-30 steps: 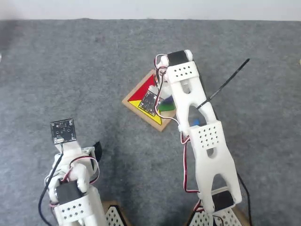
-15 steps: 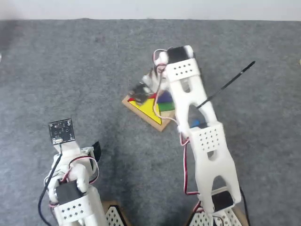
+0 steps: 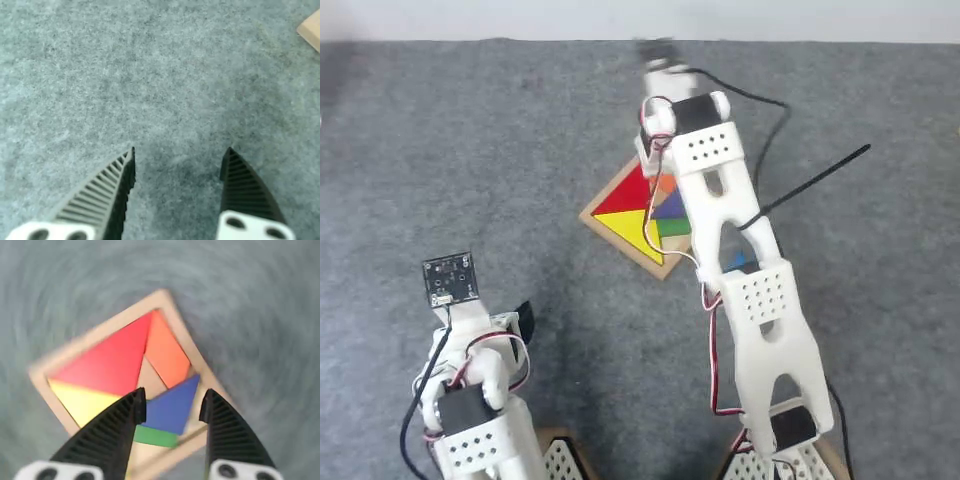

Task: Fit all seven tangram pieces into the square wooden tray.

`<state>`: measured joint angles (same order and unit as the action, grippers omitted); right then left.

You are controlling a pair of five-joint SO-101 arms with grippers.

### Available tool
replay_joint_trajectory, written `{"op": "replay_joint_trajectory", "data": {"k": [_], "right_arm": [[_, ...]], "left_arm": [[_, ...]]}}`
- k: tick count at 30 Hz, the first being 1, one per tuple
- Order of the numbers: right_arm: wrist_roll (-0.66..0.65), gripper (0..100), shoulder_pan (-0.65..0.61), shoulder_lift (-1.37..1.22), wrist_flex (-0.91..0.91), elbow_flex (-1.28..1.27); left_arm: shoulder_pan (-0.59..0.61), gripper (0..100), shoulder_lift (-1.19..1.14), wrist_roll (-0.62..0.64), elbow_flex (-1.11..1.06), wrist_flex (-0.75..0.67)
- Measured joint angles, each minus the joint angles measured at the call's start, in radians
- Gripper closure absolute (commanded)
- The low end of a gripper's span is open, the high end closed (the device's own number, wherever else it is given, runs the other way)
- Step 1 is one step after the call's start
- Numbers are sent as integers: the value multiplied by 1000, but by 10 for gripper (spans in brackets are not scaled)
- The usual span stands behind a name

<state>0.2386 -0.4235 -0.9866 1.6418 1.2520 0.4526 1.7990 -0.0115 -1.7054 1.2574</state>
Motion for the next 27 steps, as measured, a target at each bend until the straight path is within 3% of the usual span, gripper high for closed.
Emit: {"op": "replay_joint_trajectory", "data": {"k": [3, 10, 27], "right_arm": [[215, 812, -11, -64, -20, -3], [325, 812, -66, -114, -48, 8], [333, 812, -57, -115, -6, 18]], "left_arm": [[0, 729, 0, 0, 0, 0], [0, 729, 0, 0, 0, 0], [0, 729, 0, 0, 0, 0]]}}
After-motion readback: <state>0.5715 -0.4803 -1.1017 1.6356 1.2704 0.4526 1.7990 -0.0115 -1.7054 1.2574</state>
